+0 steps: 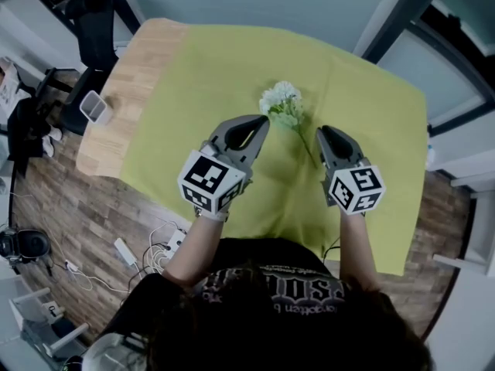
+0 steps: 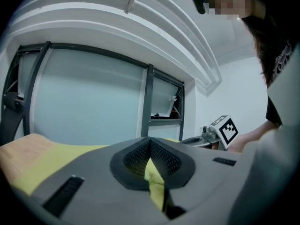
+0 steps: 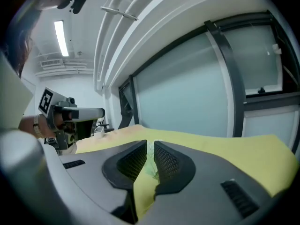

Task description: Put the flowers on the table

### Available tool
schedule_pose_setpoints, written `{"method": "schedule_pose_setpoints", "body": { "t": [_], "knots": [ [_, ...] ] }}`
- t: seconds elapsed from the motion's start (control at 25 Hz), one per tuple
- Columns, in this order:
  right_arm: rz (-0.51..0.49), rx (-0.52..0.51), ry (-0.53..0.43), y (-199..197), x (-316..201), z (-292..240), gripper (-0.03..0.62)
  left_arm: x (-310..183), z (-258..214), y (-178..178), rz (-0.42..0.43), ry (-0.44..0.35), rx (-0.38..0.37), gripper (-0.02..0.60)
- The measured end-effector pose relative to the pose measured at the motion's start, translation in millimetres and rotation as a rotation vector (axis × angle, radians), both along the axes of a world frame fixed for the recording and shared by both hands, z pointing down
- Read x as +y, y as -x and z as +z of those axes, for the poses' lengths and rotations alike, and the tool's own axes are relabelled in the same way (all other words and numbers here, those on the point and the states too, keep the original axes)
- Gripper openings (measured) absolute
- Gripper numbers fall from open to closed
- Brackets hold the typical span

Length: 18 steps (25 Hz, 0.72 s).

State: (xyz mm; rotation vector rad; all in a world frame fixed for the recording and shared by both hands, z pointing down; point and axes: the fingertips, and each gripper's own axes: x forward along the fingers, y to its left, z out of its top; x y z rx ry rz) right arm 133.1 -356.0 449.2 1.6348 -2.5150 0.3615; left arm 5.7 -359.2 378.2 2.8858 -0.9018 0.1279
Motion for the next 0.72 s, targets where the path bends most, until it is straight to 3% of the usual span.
{"method": "schedule_pose_setpoints", "body": {
  "t": [0.24,0.48,0.72],
  "knots": [
    [-0.011,0.06,-0.09,2.1,21.1,-35.1,0.035,16.5,-4.7,-10.7,-0.001,-0.013,0.002,-0.002],
    [-0.003,-0.007,-0.107,-3.1,38.9,-52.5,0.034,30.1,-8.5,-16.7,-0.009,-0.028,0.001,-0.002],
    [0.006,0.01,-0.152,-8.4,56.2,-70.6,0.032,44.9,-13.8,-19.3,-0.024,-0.046,0.004,-0.002]
  ]
}}
